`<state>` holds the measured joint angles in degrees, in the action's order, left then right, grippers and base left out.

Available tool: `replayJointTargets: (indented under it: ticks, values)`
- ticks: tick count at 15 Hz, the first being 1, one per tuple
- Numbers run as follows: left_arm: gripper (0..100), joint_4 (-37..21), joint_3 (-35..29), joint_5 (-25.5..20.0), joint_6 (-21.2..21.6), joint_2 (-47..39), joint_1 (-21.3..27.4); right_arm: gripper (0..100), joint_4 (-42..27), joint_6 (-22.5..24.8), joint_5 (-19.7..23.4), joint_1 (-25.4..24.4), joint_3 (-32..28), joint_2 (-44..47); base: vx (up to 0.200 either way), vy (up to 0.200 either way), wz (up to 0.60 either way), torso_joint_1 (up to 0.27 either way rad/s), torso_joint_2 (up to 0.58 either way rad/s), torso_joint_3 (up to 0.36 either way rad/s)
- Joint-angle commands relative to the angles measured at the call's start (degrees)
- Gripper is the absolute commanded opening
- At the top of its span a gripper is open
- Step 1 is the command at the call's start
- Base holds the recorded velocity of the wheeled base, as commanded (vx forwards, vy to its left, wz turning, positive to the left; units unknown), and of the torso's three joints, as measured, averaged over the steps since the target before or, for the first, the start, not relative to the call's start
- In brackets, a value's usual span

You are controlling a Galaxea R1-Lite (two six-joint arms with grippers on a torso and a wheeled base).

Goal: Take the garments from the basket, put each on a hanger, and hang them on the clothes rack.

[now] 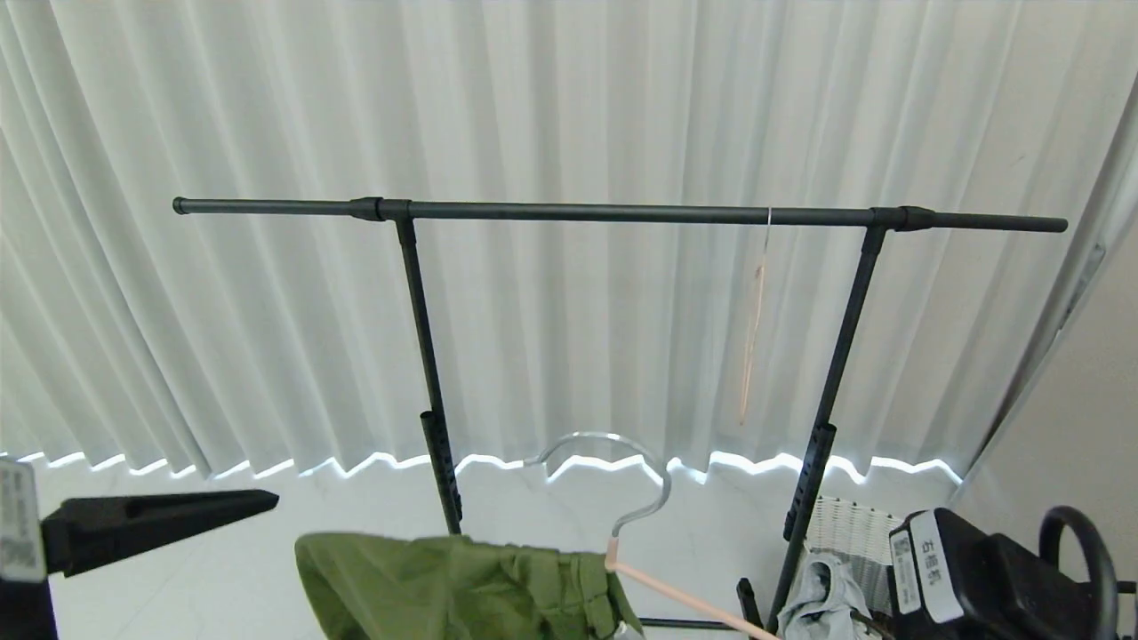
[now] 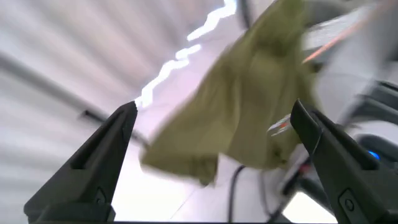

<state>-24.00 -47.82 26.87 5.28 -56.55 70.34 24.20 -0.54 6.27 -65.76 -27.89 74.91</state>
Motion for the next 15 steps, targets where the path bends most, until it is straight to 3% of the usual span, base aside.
replayJointTargets:
  ticks: [1,2,4,7,9,11,15]
  values:
    - [100,3.4,4.8,-4.0,1.1,3.7,-0.1,0,0.0,0.7,0.5,-0.8,0.6,-0.5,0.0,0.0,0.0,0.0,0.0,0.0]
    - [100,8.6,7.4,-8.1,1.6,1.9,-0.1,0,0.0,1.9,0.9,-1.6,0.8,-0.5,0.0,0.0,0.0,0.0,0.0,0.0]
    - [100,16.1,11.4,-11.0,1.9,-1.8,-0.1,0,0.1,2.1,0.5,-3.7,1.3,-0.2,0.0,0.0,0.0,0.0,0.0,0.0]
    - [100,22.7,18.0,-11.4,1.7,-3.6,-2.1,0,2.0,2.2,0.3,-3.9,2.5,-0.4,0.0,0.0,0.0,0.0,0.0,0.0]
    - [100,23.7,19.2,-11.8,1.8,-2.4,-6.2,0,6.4,2.2,0.1,-3.9,4.5,-0.5,0.0,0.0,0.0,0.0,0.0,0.0]
    - [100,23.7,19.5,-16.1,2.2,-1.5,-6.7,0,8.3,2.2,0.1,-3.9,5.7,-0.7,0.0,0.0,0.0,0.0,0.0,0.0]
    - [100,23.7,20.7,-17.1,2.9,-3.5,-6.7,0,9.2,2.3,0.2,-3.9,5.3,-1.1,0.0,0.0,0.0,0.0,0.0,0.0]
